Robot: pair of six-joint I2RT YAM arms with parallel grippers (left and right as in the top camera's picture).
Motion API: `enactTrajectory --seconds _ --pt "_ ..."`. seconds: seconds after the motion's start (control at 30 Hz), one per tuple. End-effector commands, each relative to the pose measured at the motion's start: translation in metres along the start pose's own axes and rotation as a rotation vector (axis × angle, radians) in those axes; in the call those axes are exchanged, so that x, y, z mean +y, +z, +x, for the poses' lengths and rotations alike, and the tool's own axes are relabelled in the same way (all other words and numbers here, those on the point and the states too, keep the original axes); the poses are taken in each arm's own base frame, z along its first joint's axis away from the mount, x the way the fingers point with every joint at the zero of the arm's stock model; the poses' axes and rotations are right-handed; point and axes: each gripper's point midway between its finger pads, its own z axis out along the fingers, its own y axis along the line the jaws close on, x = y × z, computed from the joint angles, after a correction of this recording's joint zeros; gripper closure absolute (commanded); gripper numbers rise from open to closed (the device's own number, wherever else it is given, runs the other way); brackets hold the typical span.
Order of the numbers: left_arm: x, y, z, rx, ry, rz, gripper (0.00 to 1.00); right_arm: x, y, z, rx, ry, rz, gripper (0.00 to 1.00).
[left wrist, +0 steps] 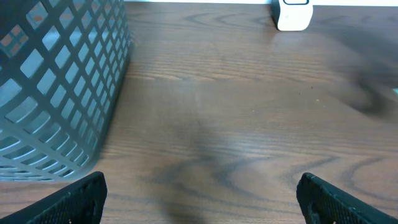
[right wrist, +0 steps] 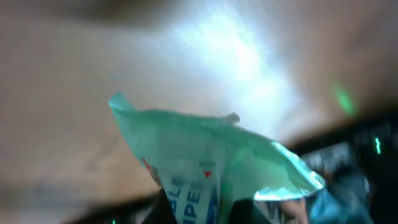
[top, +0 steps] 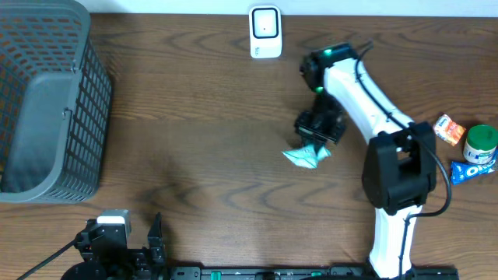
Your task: Scan the item barcode
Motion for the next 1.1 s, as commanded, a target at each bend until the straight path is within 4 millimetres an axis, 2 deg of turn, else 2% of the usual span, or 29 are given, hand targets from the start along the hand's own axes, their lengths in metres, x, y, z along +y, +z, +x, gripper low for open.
enactTrajectory --seconds 0.0,0.03,0.3,0.53,0.57,0.67,0.77,0.9,0.97,1.03,1.07 --pt "0.002 -0.002 -0.001 -0.007 0.008 -0.009 0.02 0.028 -0.011 0.036 0.232 -0.199 -0.253 0.99" --pt "0.002 -0.002 -0.001 -0.008 0.008 -0.009 0.02 0.039 -0.014 0.050 0.318 -0.215 -0.343 0.99" --pt "0.002 -0.002 -0.001 -0.007 0.008 -0.009 0.02 0.059 -0.019 0.080 0.519 -0.164 -0.491 0.99" --pt "0.002 -0.002 -0.001 -0.008 0.008 -0.009 0.02 0.063 -0.020 0.087 0.546 -0.187 -0.518 0.99" --pt "0.002 -0.002 -0.001 -0.007 0.008 -0.009 0.02 0.062 -0.014 0.078 0.475 -0.270 -0.508 0.98" --pt "0.002 -0.002 -0.001 -0.008 0.008 -0.009 0.02 0.055 -0.007 0.059 0.345 -0.309 -0.419 0.99" --pt "0.002 -0.002 -0.001 -0.008 0.008 -0.009 0.02 0.065 -0.020 0.045 0.227 -0.372 -0.433 0.99" --pt "0.002 -0.002 -0.001 -0.008 0.008 -0.009 0.02 0.085 -0.046 0.011 -0.057 -0.412 -0.412 0.99" --pt "0.002 -0.002 -0.001 -0.007 0.008 -0.009 0.02 0.104 -0.062 0.011 -0.141 -0.465 -0.456 0.99" --pt "0.002 -0.002 -0.001 -0.007 0.008 -0.009 0.02 0.115 -0.071 0.014 -0.169 -0.408 -0.479 0.99" --pt "0.002 -0.002 -0.001 -0.007 0.008 -0.009 0.02 0.114 -0.070 0.015 -0.165 -0.235 -0.455 0.99"
